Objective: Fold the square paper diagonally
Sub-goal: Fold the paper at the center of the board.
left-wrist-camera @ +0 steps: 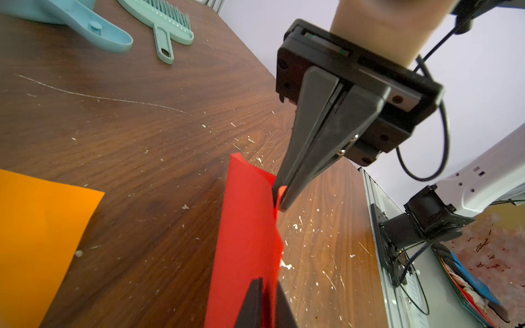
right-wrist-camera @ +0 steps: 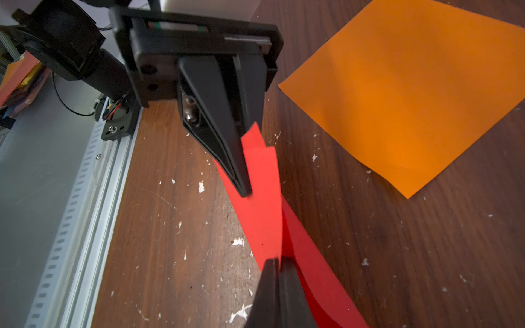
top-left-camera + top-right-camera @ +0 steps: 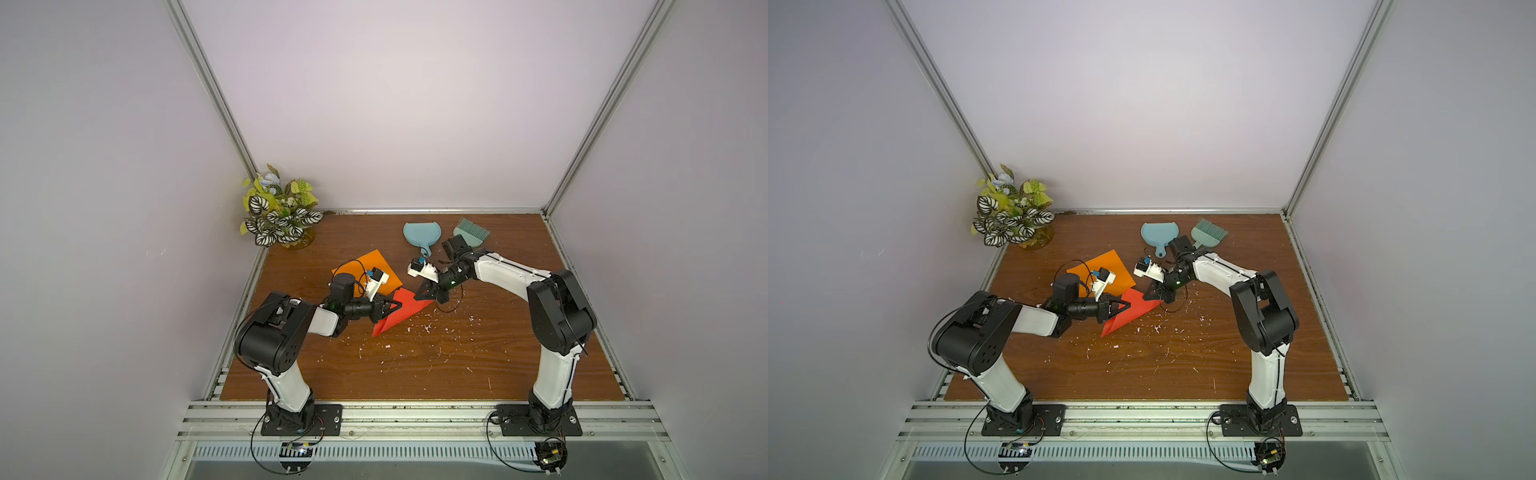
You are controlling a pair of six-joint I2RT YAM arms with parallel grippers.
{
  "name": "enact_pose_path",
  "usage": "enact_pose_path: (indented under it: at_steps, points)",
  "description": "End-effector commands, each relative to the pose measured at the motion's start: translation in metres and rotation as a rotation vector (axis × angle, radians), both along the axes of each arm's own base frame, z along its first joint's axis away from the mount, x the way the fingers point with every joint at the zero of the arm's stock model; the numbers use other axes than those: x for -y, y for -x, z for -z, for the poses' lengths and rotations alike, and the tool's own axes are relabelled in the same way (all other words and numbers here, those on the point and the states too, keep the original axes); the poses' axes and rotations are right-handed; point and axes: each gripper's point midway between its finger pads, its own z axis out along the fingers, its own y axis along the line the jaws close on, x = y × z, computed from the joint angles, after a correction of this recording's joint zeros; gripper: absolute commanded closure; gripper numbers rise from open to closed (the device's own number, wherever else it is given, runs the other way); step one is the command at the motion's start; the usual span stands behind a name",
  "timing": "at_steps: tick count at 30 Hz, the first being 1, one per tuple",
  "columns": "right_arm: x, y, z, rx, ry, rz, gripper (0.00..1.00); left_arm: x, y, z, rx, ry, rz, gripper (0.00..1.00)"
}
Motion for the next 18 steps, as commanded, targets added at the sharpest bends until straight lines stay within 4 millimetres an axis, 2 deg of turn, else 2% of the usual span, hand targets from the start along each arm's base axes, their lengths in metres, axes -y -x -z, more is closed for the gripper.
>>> enact_pose_path:
  at_steps: [1,18]
  points:
    - [-0.007,-0.004,-0.021,0.043,-0.033,-0.018,1.00,0.003,-0.001,0.000,0.015,-0.019,0.014,0.89]
    - [-0.008,0.002,-0.010,0.040,-0.006,-0.040,1.00,0.004,-0.004,-0.002,0.021,-0.018,0.011,0.89]
